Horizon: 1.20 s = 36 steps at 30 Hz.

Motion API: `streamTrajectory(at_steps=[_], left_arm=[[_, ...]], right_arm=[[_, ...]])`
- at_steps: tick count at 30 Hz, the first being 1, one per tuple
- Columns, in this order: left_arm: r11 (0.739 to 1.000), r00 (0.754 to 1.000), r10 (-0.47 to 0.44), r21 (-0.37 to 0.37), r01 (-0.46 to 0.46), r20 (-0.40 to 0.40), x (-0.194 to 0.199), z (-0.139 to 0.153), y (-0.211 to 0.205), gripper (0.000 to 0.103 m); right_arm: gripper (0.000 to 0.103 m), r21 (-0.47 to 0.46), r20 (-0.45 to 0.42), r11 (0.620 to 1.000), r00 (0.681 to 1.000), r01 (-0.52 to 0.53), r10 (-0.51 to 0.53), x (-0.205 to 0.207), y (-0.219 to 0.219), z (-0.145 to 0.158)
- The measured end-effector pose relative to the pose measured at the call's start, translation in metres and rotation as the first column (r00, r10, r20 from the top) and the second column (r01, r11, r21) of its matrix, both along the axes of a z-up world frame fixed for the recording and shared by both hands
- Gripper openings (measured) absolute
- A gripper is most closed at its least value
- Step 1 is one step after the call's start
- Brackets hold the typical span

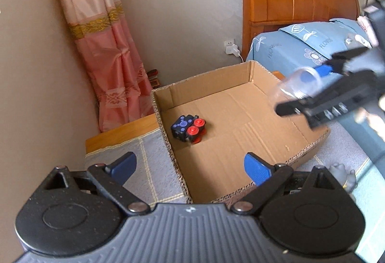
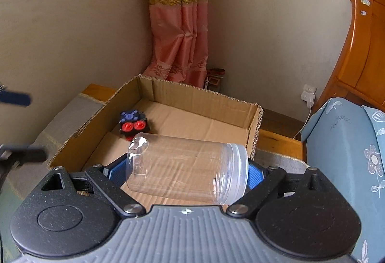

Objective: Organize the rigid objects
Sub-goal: 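Carry the toy car into the cardboard box and open the left tool, then return the left tool to the table items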

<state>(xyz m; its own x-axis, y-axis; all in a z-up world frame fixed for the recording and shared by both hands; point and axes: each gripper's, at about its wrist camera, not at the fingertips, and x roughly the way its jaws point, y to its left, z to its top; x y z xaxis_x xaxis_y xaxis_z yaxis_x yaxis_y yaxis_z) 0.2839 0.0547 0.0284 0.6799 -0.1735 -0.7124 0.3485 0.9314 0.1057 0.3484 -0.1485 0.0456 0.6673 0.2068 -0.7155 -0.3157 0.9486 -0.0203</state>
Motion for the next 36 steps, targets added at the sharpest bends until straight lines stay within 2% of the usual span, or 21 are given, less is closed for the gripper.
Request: streamTrajectory(at_steps=[2,5,11,26,30,36], left_arm=[[1.000,1.000,0.007,0.005,-0.007,0.000,-0.004,-0.002,0.002,0.096],[1.000,1.000,0.003,0.013,-0.003,-0.005,-0.010,-0.004,0.002,0.096],[1.000,1.000,-0.008,0.017,0.008,-0.018,-0.020,-0.007,0.000,0.096],[0.999,1.000,0.026,0.036,-0.025,-0.003,-0.068,0.003,-0.004,0.096],[0.999,0.999,0.044,0.013,-0.044,0.000,-0.083,-0.002,-0.004,0.101],[0.998,0.998,0.055,-0.004,-0.055,0.008,-0.104,-0.013,-0.010,0.101]], right_arm=[[0.096,-0.006,0.006,1.000,1.000,0.011,-0.011,0.011,0.005,-0.001],[0.103,-0.020,0.028,0.999,0.999,0.033,-0.033,0.021,0.011,-0.003],[0.103,-0.034,0.032,0.999,0.999,0.031,-0.030,0.007,0.013,-0.001],[0.103,-0.042,0.040,0.998,0.998,0.055,-0.053,-0.081,0.007,0.014],[0.103,-0.016,0.042,0.998,0.997,0.063,-0.062,-0.108,0.000,0.009],[0.103,0.003,0.052,0.995,0.993,0.103,-0.103,-0.153,-0.012,-0.010]])
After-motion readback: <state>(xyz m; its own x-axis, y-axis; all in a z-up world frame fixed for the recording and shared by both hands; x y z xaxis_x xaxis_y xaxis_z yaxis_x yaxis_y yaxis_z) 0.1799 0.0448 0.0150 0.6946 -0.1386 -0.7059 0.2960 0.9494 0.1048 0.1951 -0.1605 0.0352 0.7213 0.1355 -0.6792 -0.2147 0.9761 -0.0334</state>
